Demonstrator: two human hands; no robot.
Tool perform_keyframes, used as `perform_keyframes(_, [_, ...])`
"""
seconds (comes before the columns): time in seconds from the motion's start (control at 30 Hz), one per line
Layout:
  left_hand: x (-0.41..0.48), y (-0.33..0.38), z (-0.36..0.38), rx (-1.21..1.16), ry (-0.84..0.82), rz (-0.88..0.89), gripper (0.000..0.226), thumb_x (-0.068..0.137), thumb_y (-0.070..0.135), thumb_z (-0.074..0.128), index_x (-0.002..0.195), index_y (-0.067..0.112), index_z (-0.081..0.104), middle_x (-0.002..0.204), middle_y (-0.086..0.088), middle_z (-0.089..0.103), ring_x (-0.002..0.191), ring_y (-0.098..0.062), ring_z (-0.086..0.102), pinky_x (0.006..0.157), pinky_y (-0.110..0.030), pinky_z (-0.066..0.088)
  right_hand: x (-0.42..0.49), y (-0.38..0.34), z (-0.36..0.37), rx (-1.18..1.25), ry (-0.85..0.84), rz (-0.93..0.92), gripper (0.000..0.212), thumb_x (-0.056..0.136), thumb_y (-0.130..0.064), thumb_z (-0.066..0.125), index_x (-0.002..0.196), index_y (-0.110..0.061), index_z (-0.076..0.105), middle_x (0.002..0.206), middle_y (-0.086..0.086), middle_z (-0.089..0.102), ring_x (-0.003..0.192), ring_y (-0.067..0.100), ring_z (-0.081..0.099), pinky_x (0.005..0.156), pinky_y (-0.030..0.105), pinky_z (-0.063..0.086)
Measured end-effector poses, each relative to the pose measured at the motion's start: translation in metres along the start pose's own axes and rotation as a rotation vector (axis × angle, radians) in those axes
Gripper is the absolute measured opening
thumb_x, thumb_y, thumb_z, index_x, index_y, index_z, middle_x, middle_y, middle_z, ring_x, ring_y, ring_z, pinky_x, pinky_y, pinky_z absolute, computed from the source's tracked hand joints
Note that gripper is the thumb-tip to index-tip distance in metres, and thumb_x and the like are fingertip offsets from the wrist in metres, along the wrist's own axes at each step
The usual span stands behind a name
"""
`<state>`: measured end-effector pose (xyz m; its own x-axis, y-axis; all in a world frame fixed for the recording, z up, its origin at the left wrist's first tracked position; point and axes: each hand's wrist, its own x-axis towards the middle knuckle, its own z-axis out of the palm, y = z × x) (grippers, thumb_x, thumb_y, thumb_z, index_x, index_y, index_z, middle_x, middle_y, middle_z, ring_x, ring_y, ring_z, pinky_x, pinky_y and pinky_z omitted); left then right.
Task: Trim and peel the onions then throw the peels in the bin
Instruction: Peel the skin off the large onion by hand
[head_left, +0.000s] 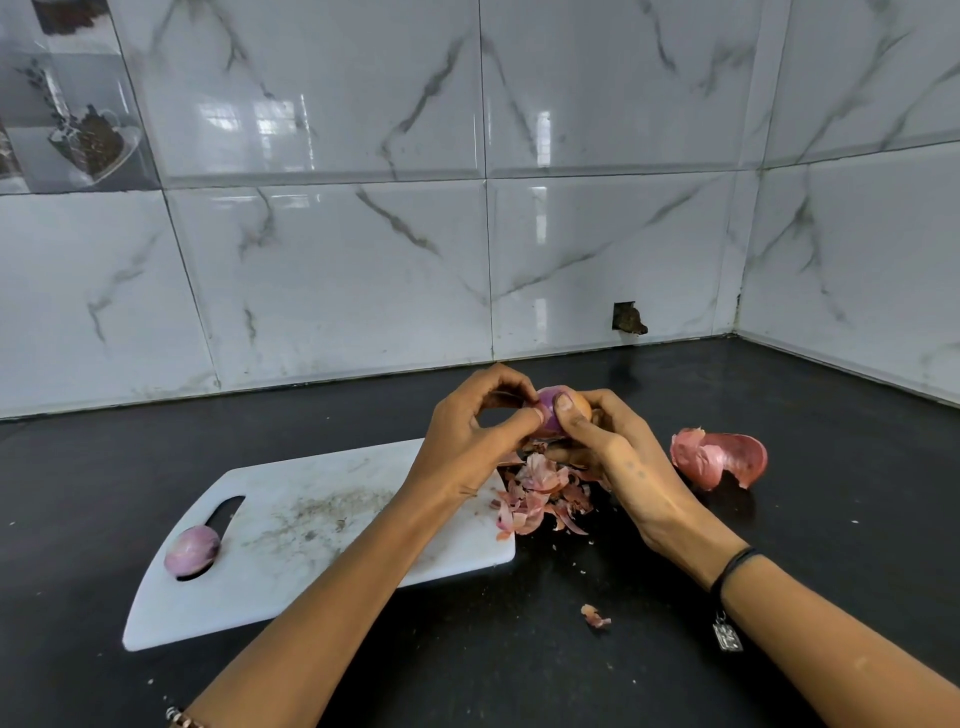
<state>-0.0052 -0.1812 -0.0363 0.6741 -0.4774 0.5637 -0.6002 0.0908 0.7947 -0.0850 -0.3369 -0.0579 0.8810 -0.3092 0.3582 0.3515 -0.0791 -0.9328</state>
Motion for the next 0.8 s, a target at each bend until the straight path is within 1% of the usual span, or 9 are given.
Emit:
perform_keyframes(0.07, [-0.0006, 0.0, -0.0005, 0.006, -0.007, 0.016, 0.014, 0.086, 0.013, 0.074, 0.094, 0.023, 0.069, 0.099, 0.007, 0.072, 0.107, -0.012, 0.068, 0.093, -0.053, 0.058, 0.0005, 0.001, -0.0004, 0.006, 0.002, 0.006, 0.039, 0.092, -0.044, 0.066, 0.121, -0.017, 0.064, 0.11, 0.01, 0.074, 0.097, 0.025, 0.075, 0.098, 0.047, 0.056])
perform_keyframes(0.13, [-0.0004, 0.0, -0.0012, 0.019, -0.013, 0.019, 0.014, 0.087, 0.011, 0.075, 0.094, 0.022, 0.07, 0.1, 0.007, 0.072, 0.106, -0.011, 0.068, 0.093, -0.052, 0.058, 0.0006, 0.0012, -0.0008, 0.013, 0.002, 0.008, 0.041, 0.091, -0.045, 0.066, 0.121, -0.017, 0.065, 0.11, 0.01, 0.074, 0.097, 0.025, 0.075, 0.098, 0.047, 0.056])
perform_keyframes(0.27, [0.0012, 0.0007, -0.0053, 0.024, -0.049, -0.005, 0.012, 0.087, 0.017, 0.076, 0.095, 0.023, 0.07, 0.103, 0.007, 0.072, 0.108, -0.011, 0.068, 0.096, -0.05, 0.057, 0.0011, 0.0016, -0.0007, 0.017, 0.005, 0.011, 0.046, 0.087, -0.049, 0.068, 0.12, -0.017, 0.065, 0.111, 0.01, 0.074, 0.099, 0.025, 0.075, 0.099, 0.049, 0.055])
perform_keyframes(0.37, [0.0015, 0.0023, -0.0083, 0.054, -0.072, -0.004, 0.013, 0.088, 0.016, 0.078, 0.099, 0.016, 0.07, 0.104, 0.006, 0.072, 0.107, -0.009, 0.068, 0.099, -0.039, 0.055, 0.0022, 0.003, -0.0011, 0.008, 0.006, 0.01, 0.037, 0.093, -0.043, 0.067, 0.119, -0.018, 0.066, 0.11, 0.009, 0.074, 0.1, 0.024, 0.074, 0.1, 0.05, 0.055])
perform_keyframes(0.47, [0.0009, 0.0038, -0.0087, 0.097, -0.081, 0.043, 0.02, 0.085, 0.02, 0.082, 0.1, 0.014, 0.07, 0.103, 0.006, 0.072, 0.105, -0.008, 0.068, 0.095, -0.021, 0.052, 0.0023, 0.0033, -0.0019, -0.004, 0.001, 0.01, 0.031, 0.095, -0.04, 0.066, 0.118, -0.019, 0.067, 0.11, 0.008, 0.073, 0.1, 0.024, 0.074, 0.099, 0.049, 0.055])
perform_keyframes(0.53, [0.0008, 0.0033, -0.0089, 0.135, -0.083, 0.067, 0.025, 0.081, 0.02, 0.086, 0.099, 0.015, 0.069, 0.102, 0.007, 0.071, 0.104, -0.006, 0.068, 0.093, -0.017, 0.05, 0.0022, 0.0037, -0.0023, -0.012, -0.005, 0.013, 0.031, 0.095, -0.041, 0.066, 0.118, -0.02, 0.066, 0.11, 0.007, 0.073, 0.1, 0.024, 0.074, 0.098, 0.049, 0.056])
perform_keyframes(0.6, [0.0012, 0.003, -0.0089, 0.183, -0.079, 0.096, 0.03, 0.076, 0.021, 0.089, 0.098, 0.016, 0.069, 0.1, 0.009, 0.071, 0.101, -0.005, 0.067, 0.092, -0.015, 0.049, 0.0018, 0.0046, -0.0026, -0.034, -0.01, 0.013, 0.029, 0.095, -0.042, 0.067, 0.117, -0.022, 0.066, 0.109, 0.006, 0.074, 0.1, 0.023, 0.074, 0.098, 0.049, 0.055])
perform_keyframes(0.7, [0.0012, 0.0026, -0.0062, 0.317, -0.042, 0.195, 0.038, 0.069, 0.024, 0.094, 0.095, 0.015, 0.069, 0.097, 0.007, 0.069, 0.096, -0.005, 0.066, 0.087, -0.014, 0.05, 0.0017, 0.0055, -0.0024, -0.055, -0.01, 0.016, 0.027, 0.096, -0.04, 0.066, 0.116, -0.023, 0.065, 0.105, 0.007, 0.074, 0.097, 0.022, 0.074, 0.096, 0.045, 0.057])
perform_keyframes(0.8, [0.0005, 0.0012, -0.0011, 0.398, -0.008, 0.257, 0.04, 0.068, 0.024, 0.095, 0.096, 0.014, 0.068, 0.097, 0.007, 0.067, 0.094, -0.005, 0.065, 0.082, -0.019, 0.056, 0.0018, 0.0044, -0.0015, -0.035, -0.008, 0.024, 0.027, 0.097, -0.039, 0.064, 0.116, -0.02, 0.065, 0.099, 0.009, 0.074, 0.095, 0.026, 0.074, 0.088, 0.038, 0.058])
